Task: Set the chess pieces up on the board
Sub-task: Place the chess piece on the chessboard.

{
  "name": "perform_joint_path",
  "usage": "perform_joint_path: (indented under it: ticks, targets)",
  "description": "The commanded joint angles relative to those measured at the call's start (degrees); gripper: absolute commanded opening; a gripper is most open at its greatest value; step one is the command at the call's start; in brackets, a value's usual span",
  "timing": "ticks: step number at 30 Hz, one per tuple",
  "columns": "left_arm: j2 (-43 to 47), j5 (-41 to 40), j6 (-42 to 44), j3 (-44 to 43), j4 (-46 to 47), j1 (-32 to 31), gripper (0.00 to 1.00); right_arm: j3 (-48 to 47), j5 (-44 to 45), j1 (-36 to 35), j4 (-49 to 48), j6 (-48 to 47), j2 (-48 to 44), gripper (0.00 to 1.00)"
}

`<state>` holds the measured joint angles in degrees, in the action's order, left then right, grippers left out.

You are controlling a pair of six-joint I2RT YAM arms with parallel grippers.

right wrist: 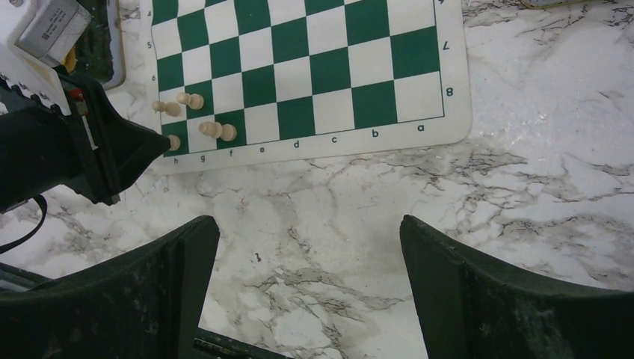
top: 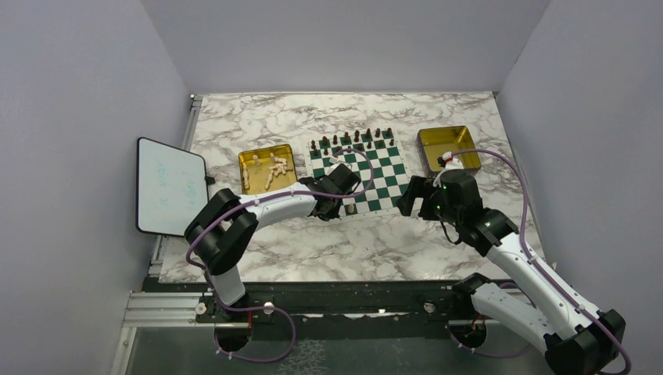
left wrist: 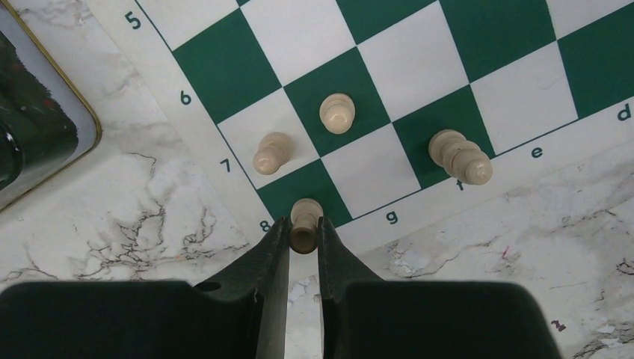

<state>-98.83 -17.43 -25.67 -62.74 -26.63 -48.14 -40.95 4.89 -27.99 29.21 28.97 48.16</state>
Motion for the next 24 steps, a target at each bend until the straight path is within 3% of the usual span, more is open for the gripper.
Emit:
perform_joint_path:
  ticks: [1, 12, 24]
  targets:
    - [-0.6, -1.5, 0.2, 1.2, 1.3, -0.2, 0.15, 0.2, 1.1, 0.4, -0.7, 0.8, -0.6, 0.96]
    - [-0.6, -1.4, -0.2, 1.5, 1.3, -0.2, 0.30, 0.4, 1.6, 0.4, -0.1, 0.9, -1.7, 0.96]
    - [4.4, -0.5, -0.4, -0.6, -0.8, -0.3, 0.31, 0.7, 1.2, 0.4, -0.6, 0.9, -2.4, 0.96]
